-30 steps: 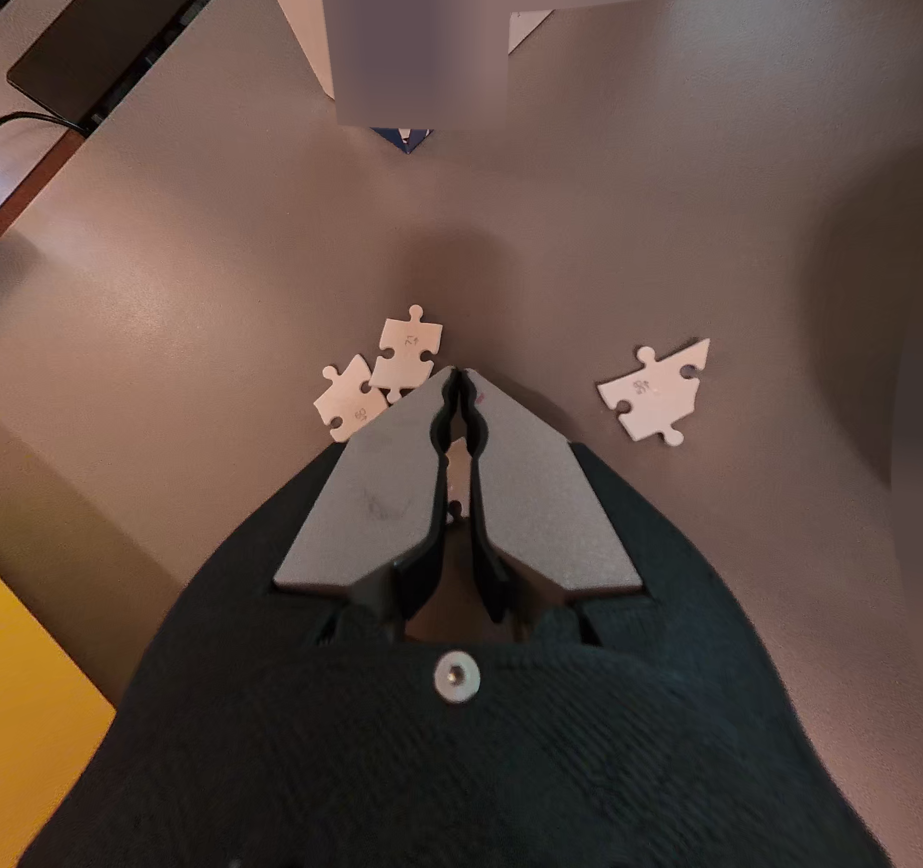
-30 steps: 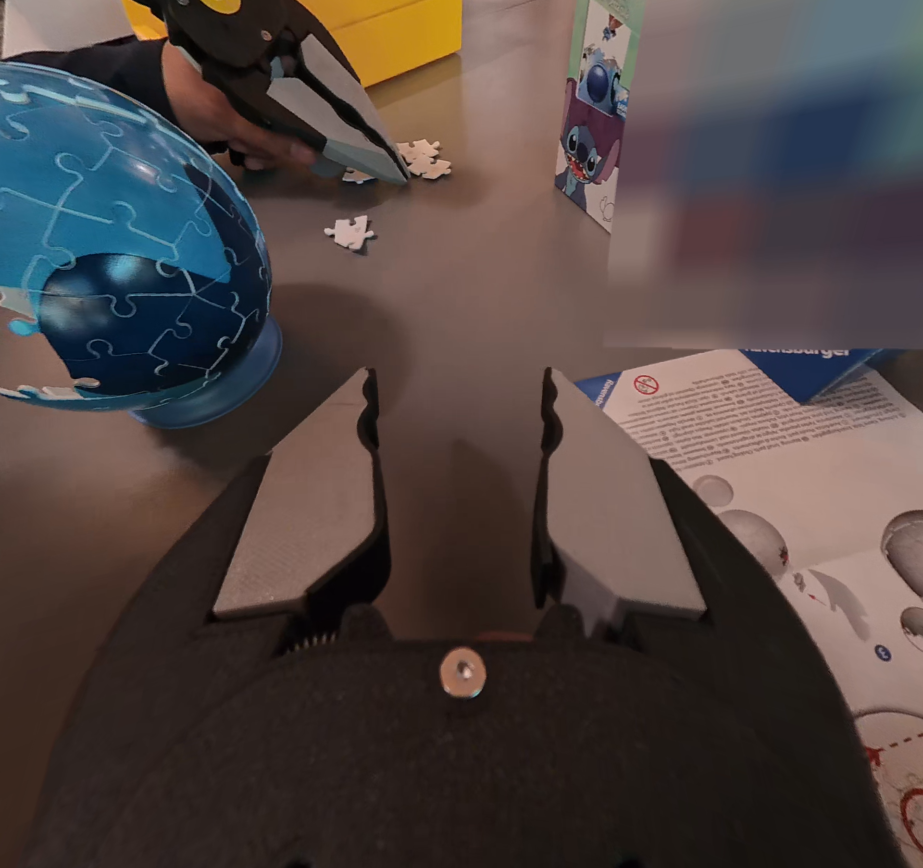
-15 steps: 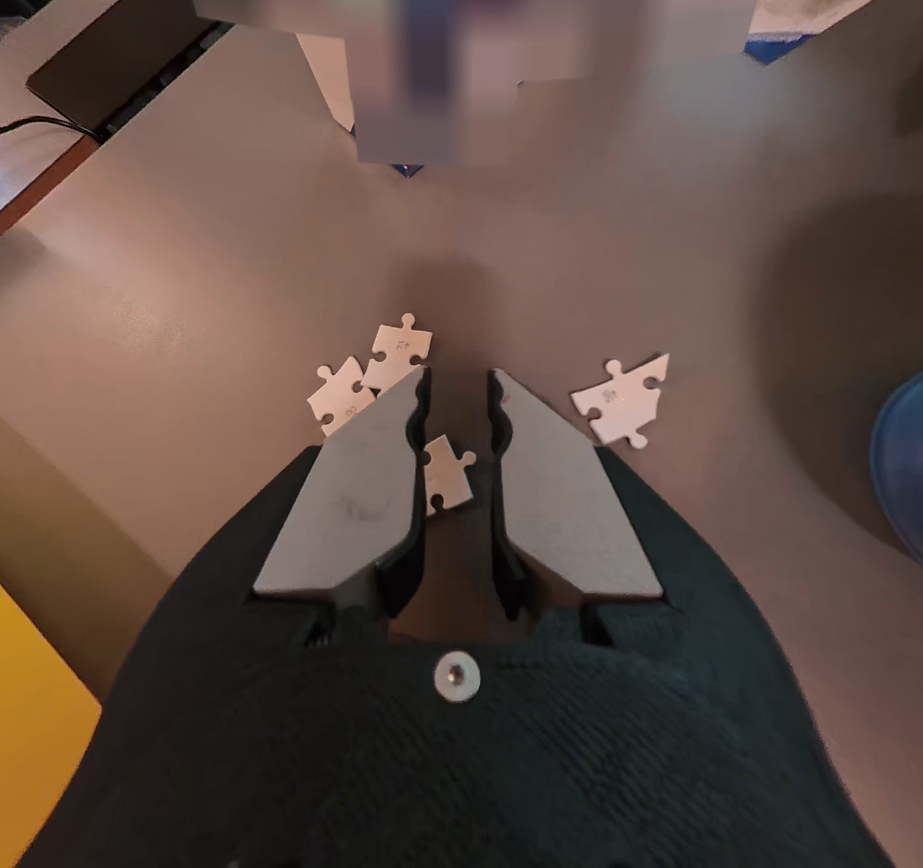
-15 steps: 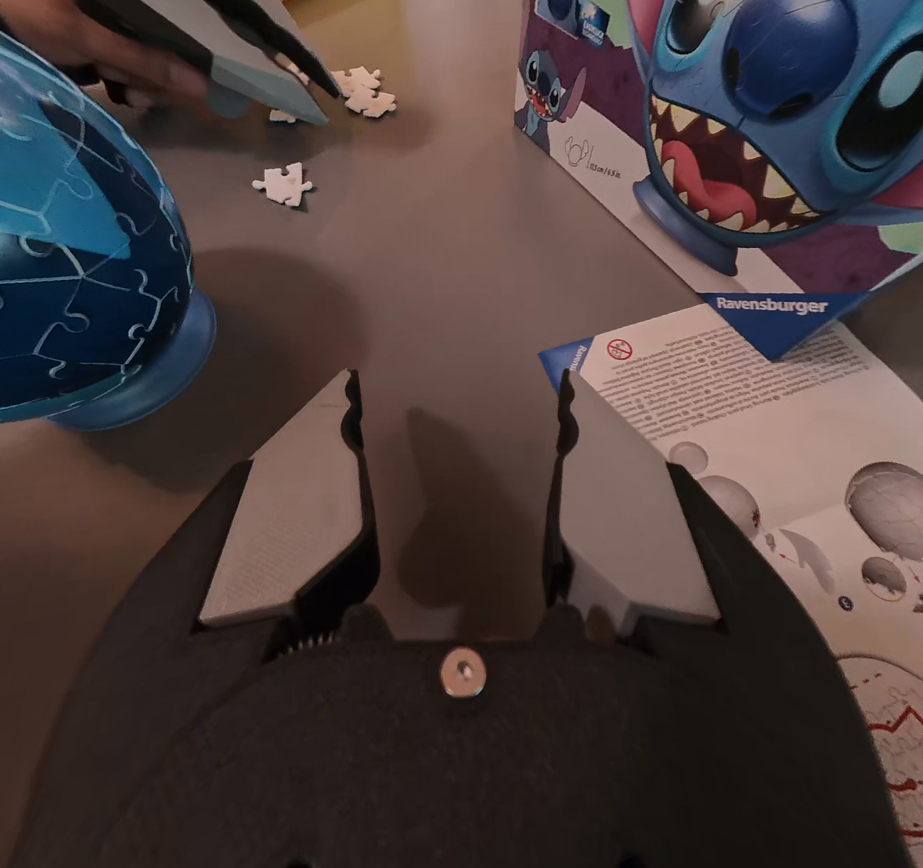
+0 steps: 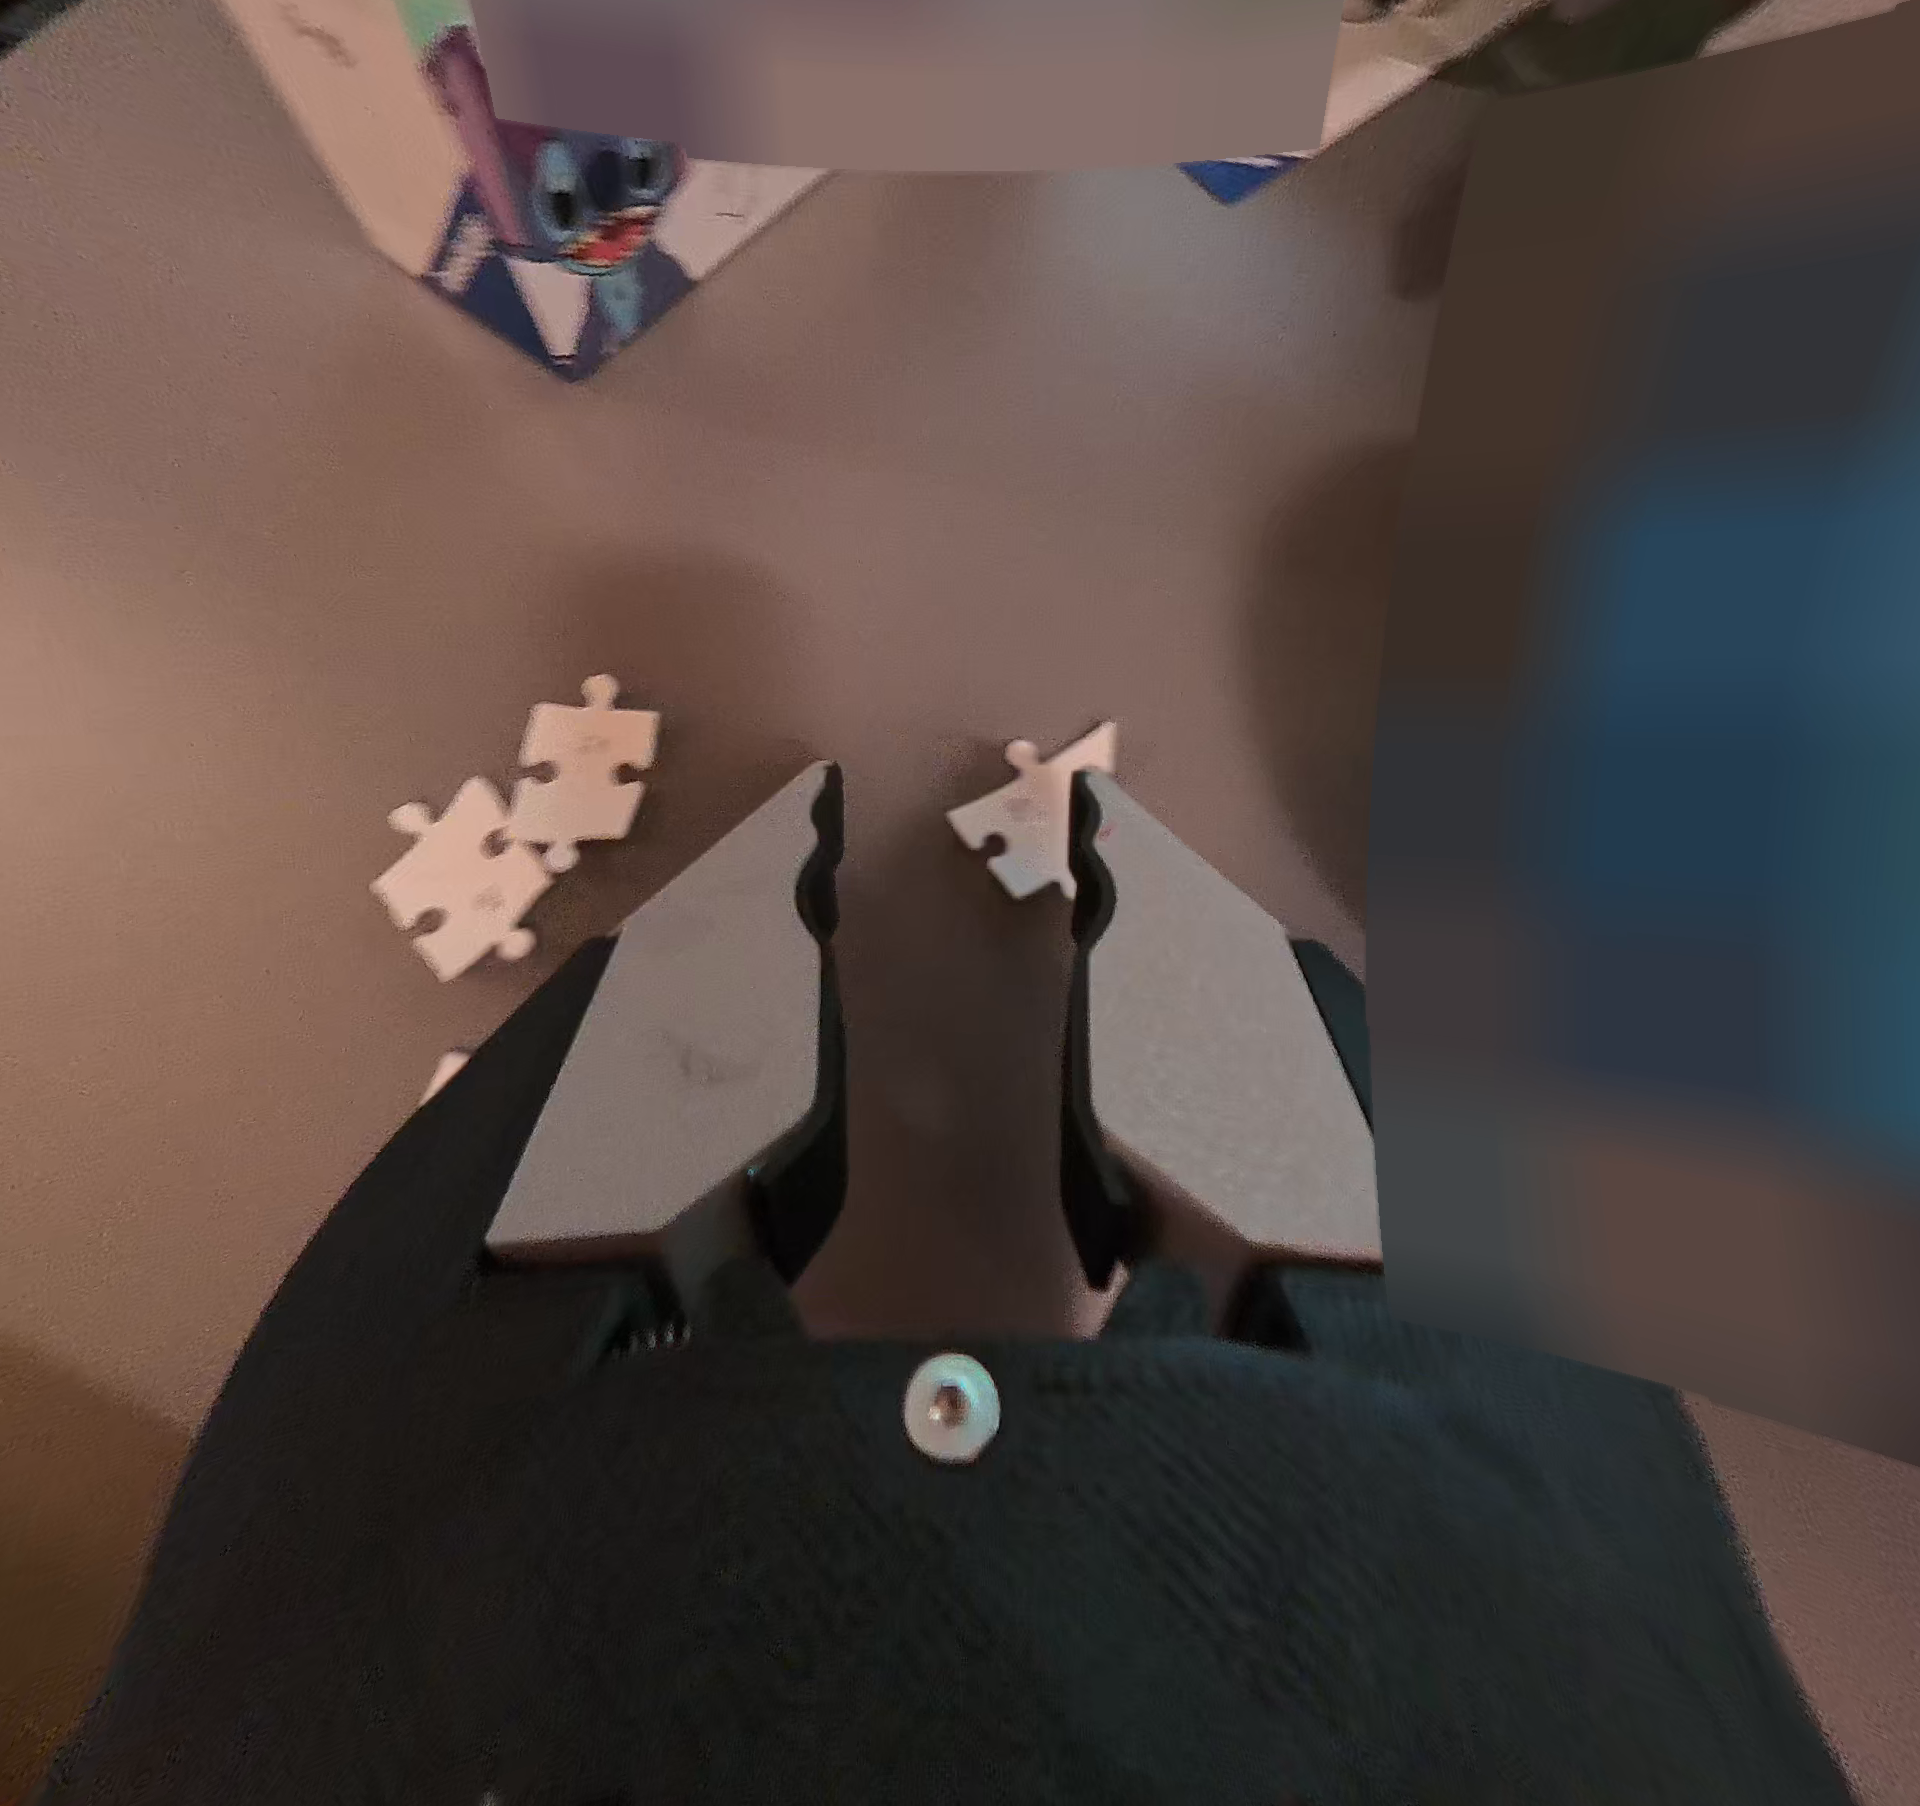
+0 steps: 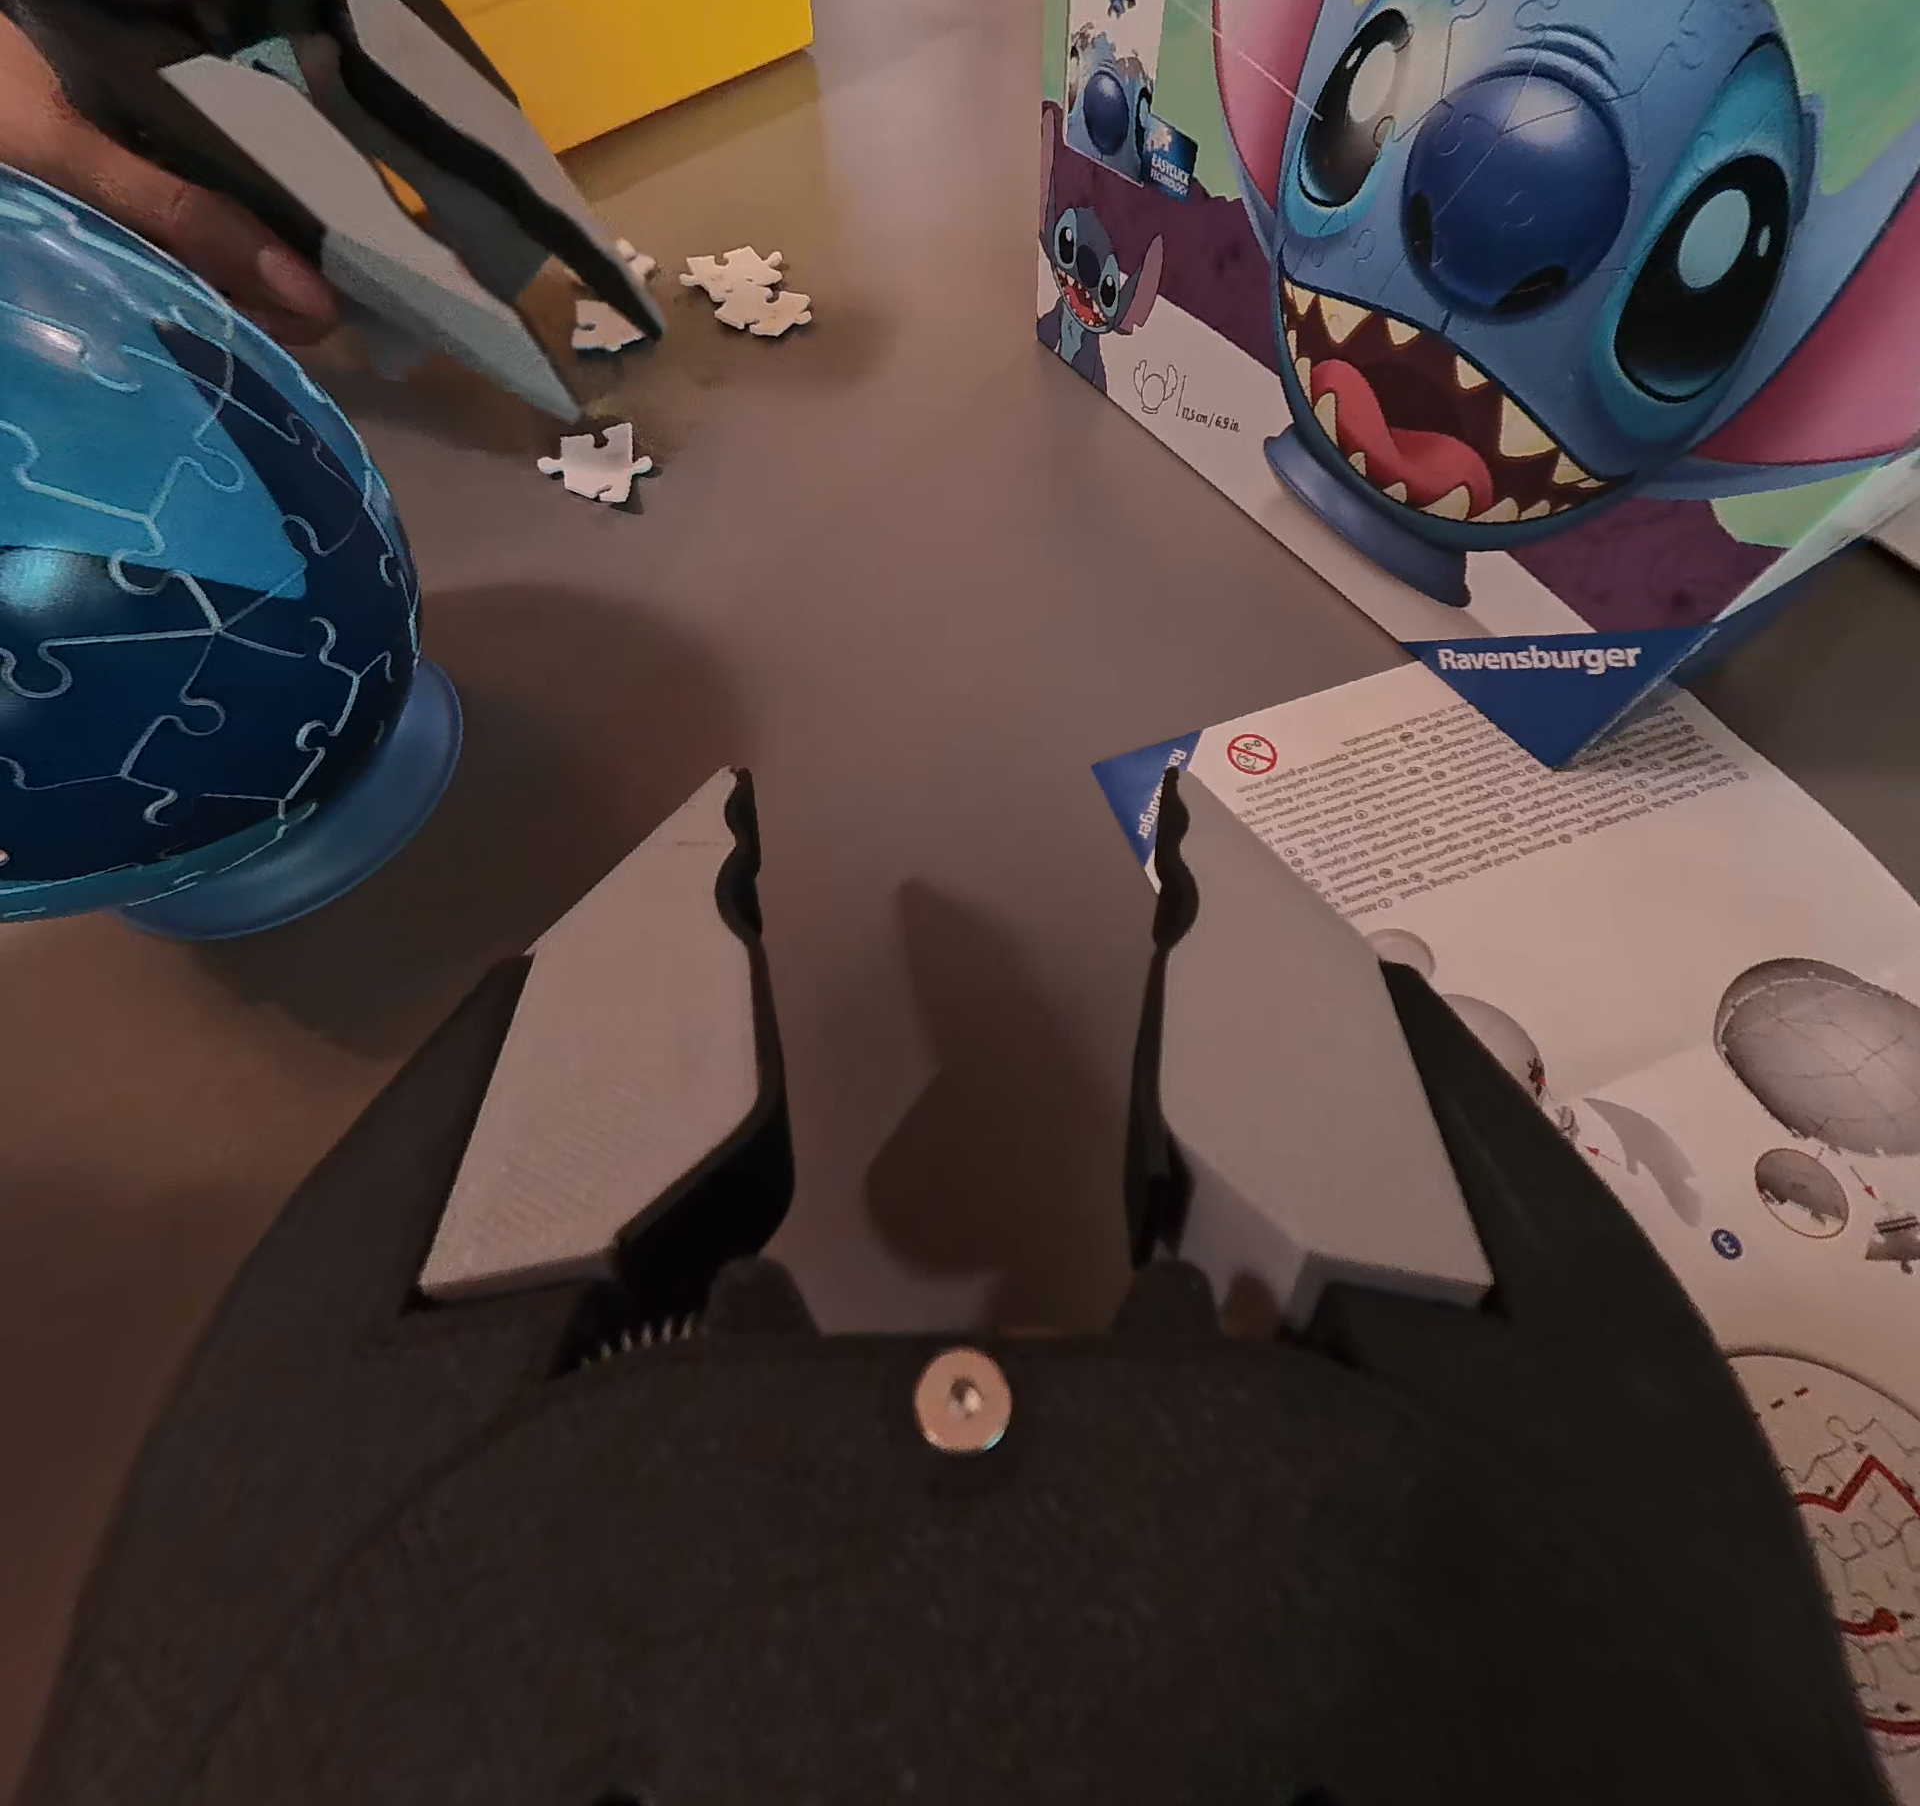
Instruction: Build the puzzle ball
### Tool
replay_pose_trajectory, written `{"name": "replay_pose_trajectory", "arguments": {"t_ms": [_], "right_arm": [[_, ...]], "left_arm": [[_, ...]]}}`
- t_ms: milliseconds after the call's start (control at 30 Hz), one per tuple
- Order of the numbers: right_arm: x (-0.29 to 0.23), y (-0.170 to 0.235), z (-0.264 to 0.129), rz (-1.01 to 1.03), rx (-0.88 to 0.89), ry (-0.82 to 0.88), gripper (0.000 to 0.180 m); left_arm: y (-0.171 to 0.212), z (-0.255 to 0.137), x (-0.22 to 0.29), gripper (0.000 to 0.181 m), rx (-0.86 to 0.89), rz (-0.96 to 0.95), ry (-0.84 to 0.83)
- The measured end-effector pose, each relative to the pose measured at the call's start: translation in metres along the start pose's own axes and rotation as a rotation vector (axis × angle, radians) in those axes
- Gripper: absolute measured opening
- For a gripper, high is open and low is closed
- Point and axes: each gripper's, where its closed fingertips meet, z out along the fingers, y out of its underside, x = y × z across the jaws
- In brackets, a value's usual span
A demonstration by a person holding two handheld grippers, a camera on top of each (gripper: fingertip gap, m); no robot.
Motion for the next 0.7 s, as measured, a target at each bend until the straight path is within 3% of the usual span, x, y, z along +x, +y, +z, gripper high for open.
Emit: {"name": "replay_pose_trajectory", "arguments": {"t_ms": [167, 533, 700], "right_arm": [[-0.001, -0.001, 0.000, 0.000, 0.009, -0.013, 0.074], [-0.011, -0.001, 0.002, -0.050, 0.001, -0.034, 0.072], [0.006, -0.002, 0.000, -0.049, 0.006, 0.083, 0.067]], "left_arm": [[0.014, 0.008, 0.019, 0.045, -0.087, 0.163, 0.042], [0.013, 0.013, 0.018, 0.031, -0.048, 0.130, 0.074], [0.011, 0.015, 0.020, 0.019, -0.044, 0.161, 0.071]]}}
